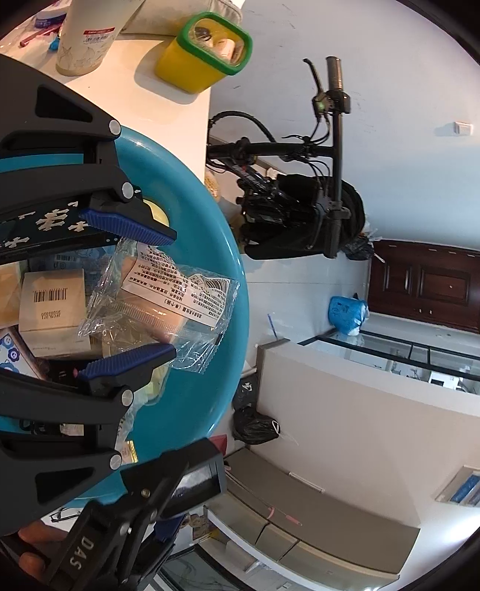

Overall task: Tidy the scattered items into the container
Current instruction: 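Lower the bagged roll into the blue basin and open the left tool, then lower the black square frame into the basin and open the right tool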

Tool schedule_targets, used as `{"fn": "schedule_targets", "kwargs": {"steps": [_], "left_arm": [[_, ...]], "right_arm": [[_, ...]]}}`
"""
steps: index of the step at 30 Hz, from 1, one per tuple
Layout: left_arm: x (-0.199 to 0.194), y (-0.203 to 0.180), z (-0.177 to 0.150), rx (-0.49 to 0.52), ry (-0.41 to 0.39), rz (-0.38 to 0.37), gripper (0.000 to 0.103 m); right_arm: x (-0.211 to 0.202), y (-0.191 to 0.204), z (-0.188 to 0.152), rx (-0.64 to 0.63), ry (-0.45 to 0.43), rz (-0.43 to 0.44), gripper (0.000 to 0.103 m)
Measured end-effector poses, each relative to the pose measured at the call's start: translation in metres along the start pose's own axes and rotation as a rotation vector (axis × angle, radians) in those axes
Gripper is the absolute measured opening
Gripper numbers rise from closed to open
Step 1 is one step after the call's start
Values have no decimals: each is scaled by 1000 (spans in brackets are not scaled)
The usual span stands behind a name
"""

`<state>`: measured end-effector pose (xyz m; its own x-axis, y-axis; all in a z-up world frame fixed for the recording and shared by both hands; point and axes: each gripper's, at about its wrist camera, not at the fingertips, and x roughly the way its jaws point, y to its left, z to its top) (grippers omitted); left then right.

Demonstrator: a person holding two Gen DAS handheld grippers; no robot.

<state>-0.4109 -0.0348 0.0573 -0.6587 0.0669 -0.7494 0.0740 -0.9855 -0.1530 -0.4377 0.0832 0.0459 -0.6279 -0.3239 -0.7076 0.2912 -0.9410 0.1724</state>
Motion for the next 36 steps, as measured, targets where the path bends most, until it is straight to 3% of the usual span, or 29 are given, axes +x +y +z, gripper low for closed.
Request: {"fn": "schedule_targets", "kwargs": {"steps": [6,9,14,16,21,36], "left_arm": [[0,6,1,-16,1,6,61],[-2,7,2,-9,-10,10,74],[-12,10,6,-25,-33,4,76],[-19,10,7,-23,-62,18,84],[-33,13,10,-13,-109,34,85],[-43,16,13,-25,-128,21,85]], "right_arm": [[2,1,0,-7,4,-4,70],[8,3,-1,-15,20,-2,70],[16,8,-4,-27,46,-1,70],[18,9,-5,-32,51,-3,70],[19,10,-5,-37,58,-8,70],[30,8,-10,-32,103,-21,70]]}}
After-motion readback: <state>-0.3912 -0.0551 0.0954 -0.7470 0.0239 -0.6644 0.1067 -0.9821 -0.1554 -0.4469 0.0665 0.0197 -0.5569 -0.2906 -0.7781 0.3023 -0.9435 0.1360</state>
